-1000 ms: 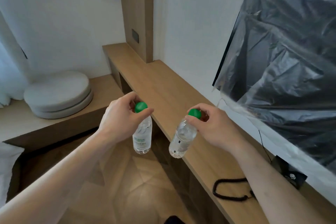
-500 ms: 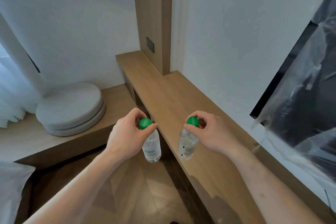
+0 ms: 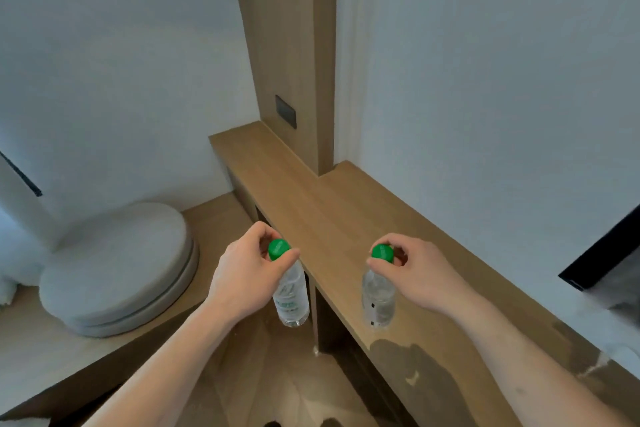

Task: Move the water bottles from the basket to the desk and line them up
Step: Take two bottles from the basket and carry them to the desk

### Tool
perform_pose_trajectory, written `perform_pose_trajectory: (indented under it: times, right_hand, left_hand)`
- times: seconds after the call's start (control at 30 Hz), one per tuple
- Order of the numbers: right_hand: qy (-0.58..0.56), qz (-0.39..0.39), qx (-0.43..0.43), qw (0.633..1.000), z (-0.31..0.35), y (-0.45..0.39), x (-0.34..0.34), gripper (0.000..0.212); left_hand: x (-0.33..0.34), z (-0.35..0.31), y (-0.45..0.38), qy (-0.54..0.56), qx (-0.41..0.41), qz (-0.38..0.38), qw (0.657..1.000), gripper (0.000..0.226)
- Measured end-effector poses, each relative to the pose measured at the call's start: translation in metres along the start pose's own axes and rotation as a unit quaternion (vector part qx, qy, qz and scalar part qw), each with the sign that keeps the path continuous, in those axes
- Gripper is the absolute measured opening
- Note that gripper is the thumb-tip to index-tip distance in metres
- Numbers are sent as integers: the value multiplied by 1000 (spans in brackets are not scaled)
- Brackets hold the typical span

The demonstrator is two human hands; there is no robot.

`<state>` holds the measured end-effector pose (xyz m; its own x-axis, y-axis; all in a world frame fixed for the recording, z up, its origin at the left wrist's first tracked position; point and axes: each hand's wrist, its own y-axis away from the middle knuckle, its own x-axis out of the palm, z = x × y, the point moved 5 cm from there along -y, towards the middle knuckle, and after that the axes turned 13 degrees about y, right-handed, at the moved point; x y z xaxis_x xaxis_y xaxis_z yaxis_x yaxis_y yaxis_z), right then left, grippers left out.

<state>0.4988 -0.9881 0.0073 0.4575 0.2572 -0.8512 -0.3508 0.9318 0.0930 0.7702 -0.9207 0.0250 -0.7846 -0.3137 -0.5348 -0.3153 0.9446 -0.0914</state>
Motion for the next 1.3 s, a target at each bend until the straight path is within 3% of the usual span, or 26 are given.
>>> perform_pose_trajectory:
  times: [0.47, 0.7, 0.9, 1.3]
  right_hand:
    - [-64, -57, 155, 984, 2, -72, 36, 8]
    - [-48, -61, 184, 980, -37, -115, 39, 2]
    - [-50, -66, 207, 975, -56, -148, 41, 8]
    - [-47, -105, 287, 951, -58, -210, 45, 9]
  left_hand:
    - [16, 57, -189, -70, 42, 143, 986, 32]
    - [57, 72, -254, -110, 33, 182, 977, 35]
    - [89, 74, -310, -123, 50, 201, 970, 34]
    - [143, 88, -423, -151, 94, 271, 946, 35]
